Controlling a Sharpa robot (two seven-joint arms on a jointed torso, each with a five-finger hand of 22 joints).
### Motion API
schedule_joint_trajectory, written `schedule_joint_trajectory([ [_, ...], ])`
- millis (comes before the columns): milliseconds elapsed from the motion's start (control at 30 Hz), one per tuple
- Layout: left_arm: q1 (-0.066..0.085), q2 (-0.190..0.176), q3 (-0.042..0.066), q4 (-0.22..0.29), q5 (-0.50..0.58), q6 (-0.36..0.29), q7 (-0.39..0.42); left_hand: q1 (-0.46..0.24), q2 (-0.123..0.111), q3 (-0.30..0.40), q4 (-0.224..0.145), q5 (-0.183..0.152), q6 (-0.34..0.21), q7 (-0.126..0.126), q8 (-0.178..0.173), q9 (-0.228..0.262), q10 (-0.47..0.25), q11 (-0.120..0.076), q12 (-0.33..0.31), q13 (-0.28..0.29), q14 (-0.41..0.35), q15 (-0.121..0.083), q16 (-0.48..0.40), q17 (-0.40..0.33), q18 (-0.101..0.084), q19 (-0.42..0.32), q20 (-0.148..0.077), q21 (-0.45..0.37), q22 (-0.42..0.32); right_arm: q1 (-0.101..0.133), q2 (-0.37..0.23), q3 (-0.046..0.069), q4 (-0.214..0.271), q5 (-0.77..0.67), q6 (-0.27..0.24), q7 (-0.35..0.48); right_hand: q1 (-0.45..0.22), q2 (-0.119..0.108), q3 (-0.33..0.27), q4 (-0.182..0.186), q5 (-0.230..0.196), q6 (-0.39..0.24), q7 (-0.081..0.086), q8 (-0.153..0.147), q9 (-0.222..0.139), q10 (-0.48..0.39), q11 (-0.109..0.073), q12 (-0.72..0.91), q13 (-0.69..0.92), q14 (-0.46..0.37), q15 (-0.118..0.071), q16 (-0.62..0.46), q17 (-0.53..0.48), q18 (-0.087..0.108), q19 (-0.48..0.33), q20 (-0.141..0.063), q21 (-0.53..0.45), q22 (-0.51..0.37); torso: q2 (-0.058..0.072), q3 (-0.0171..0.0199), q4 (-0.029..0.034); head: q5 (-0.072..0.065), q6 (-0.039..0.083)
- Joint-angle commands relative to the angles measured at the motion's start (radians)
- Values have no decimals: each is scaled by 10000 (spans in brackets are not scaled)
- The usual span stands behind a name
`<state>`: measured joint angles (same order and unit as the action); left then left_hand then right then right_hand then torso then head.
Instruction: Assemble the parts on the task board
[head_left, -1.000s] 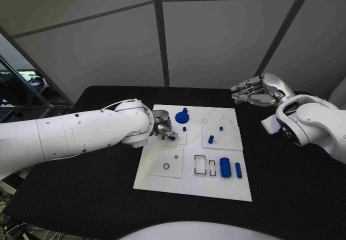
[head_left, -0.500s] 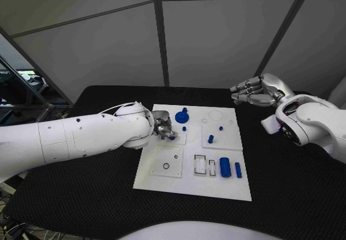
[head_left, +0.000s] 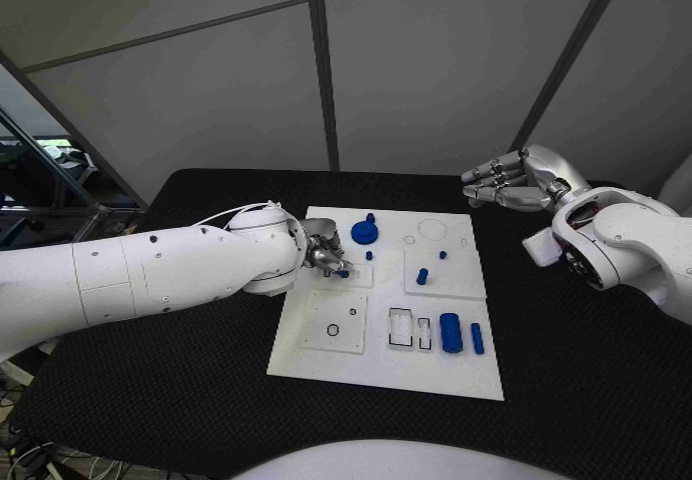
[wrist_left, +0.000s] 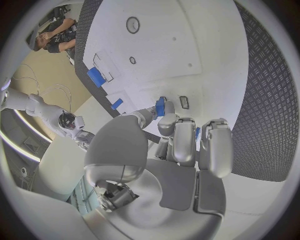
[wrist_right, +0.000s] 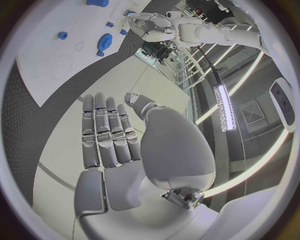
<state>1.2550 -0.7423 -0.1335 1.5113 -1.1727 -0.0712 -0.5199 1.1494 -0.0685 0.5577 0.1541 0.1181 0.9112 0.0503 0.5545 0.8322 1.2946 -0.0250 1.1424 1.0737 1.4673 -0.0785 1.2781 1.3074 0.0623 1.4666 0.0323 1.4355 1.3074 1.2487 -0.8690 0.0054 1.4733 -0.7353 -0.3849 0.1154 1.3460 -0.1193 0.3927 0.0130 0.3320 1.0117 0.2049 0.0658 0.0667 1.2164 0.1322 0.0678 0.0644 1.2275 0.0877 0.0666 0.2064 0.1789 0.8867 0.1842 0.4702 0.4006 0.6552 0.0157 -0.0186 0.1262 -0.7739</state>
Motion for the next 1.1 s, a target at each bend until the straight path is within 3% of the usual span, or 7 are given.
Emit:
schedule_joint_trajectory([
  [33, 10, 33, 5, -55, -128, 84, -82, -40, 48, 1463, -1380, 67, -16, -56, 69, 12, 75, -20, 63, 5, 400, -60, 45, 370, -179, 177, -67, 65, 568, 20, 12, 8, 1, 70, 128, 102, -116, 12, 14, 71, 36, -68, -11, 43, 14, -63, 4, 19, -13, -88, 7, -39, -19, 1, -10, 81, -65, -16, 6, 8, -20, 32, 3],
  [533, 10, 194, 4, -170, -127, 177, -93, -54, 55, 1483, -1379, 66, -14, -53, 68, 18, 69, -18, 52, -9, 401, -60, 46, 371, -180, 180, -69, 68, 573, 20, 35, 8, 1, 76, 185, 107, -119, 11, 13, 74, 36, -72, -11, 42, 14, -68, 5, 18, -13, -92, 8, -39, -24, 2, -8, 83, -74, -23, -1, 10, -7, -1, 7],
  [1100, 11, 188, 3, -175, -227, 827, -136, -89, 2, 1718, -1519, 69, -31, -49, 67, 92, 19, -17, -27, -103, 401, -62, 38, 371, -182, 188, -75, 68, 588, 20, 82, 7, -50, 76, 330, 100, -143, 10, 5, 93, 35, -81, -7, 41, 13, -80, 9, 19, -13, -99, 13, -38, -38, 3, -2, 90, -103, -42, -1, -2, 5, 26, -48],
])
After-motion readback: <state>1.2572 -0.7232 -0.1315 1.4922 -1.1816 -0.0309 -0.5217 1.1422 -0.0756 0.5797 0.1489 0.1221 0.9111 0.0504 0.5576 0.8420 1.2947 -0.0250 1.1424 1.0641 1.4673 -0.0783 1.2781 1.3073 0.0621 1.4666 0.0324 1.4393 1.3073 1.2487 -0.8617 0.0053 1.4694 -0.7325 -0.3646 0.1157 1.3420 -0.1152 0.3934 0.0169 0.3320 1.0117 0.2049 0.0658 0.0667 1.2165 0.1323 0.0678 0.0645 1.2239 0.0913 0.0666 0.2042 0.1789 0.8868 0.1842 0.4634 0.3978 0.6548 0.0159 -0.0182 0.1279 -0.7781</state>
